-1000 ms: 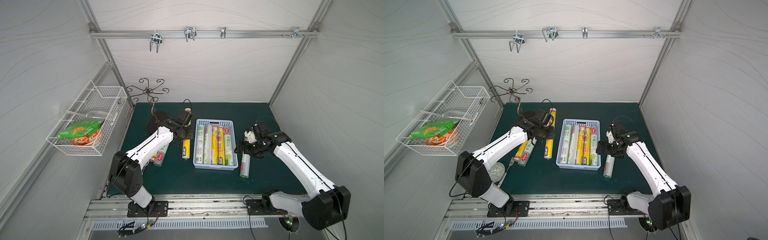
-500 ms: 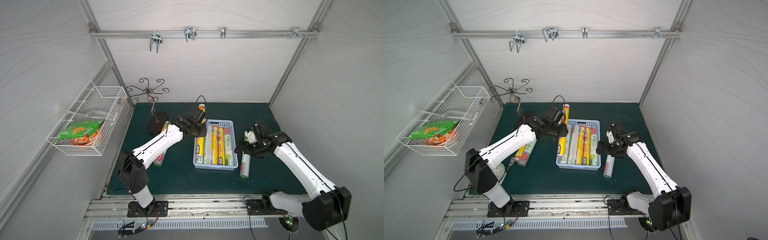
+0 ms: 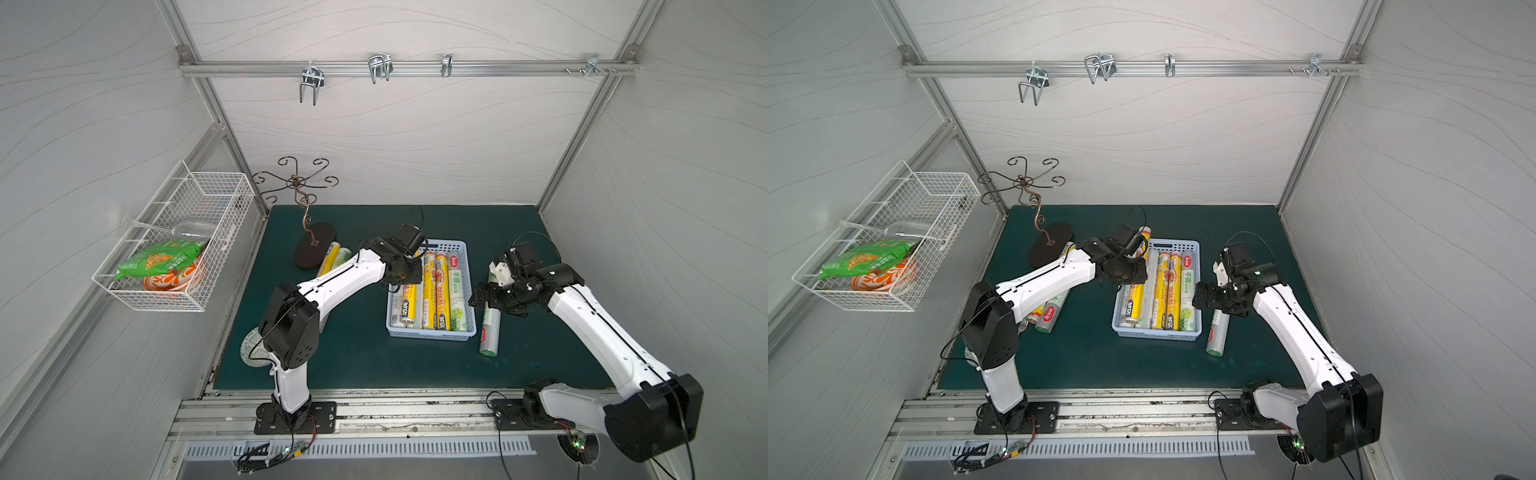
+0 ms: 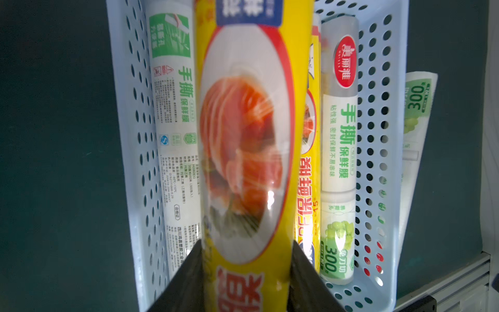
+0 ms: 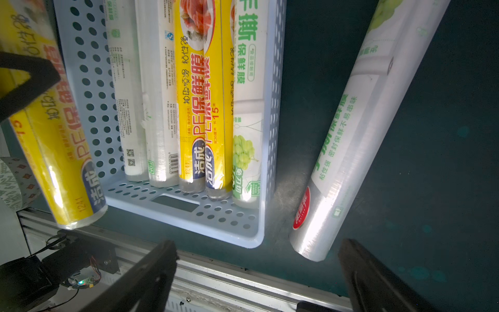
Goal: Put the plastic wrap into the basket
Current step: Place the plastic wrap in the basket.
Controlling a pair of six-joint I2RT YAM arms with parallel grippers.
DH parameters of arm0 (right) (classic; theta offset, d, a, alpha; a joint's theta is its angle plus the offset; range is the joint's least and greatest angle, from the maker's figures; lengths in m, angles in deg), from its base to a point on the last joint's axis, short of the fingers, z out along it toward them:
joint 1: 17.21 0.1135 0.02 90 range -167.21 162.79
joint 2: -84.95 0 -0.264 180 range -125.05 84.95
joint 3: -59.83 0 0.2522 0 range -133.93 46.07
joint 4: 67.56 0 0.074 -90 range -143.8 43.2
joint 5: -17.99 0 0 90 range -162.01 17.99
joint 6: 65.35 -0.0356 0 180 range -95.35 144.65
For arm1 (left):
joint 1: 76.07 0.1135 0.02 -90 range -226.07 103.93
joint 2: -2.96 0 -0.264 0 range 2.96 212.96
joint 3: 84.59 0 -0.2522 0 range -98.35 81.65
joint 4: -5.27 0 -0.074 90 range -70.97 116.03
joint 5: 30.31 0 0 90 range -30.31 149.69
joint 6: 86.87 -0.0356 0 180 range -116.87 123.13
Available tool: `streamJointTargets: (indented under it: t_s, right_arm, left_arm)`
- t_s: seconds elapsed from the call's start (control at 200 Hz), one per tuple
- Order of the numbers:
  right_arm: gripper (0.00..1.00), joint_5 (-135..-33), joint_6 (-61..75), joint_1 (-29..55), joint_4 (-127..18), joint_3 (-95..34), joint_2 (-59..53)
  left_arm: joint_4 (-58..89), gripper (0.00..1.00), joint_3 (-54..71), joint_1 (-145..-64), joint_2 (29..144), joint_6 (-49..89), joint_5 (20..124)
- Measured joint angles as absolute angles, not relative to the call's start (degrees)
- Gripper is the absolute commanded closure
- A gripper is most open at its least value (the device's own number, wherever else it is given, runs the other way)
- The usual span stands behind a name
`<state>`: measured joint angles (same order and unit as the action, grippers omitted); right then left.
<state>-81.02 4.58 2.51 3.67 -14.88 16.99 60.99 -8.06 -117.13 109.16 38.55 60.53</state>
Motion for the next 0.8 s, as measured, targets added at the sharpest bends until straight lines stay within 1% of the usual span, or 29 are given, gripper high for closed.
streamJointTargets:
  t_s: [0.265,0.65,0.8]
  right_arm:
    - [0.01,-80.98,4.60,2.40,3.69,-14.88,16.99]
    - [0.01,-80.85,4.60,2.36,3.69,-14.88,16.99]
    - [0.01,-80.85,4.60,2.36,3.69,-14.55,16.99]
  left_arm:
    - [60.99,0.70,-9.41,-117.10,113.75,38.29,60.62]
    - [61.10,0.68,-9.44,-117.10,115.65,38.29,60.07]
    - [61.16,0.66,-9.44,-117.10,116.43,38.55,58.74]
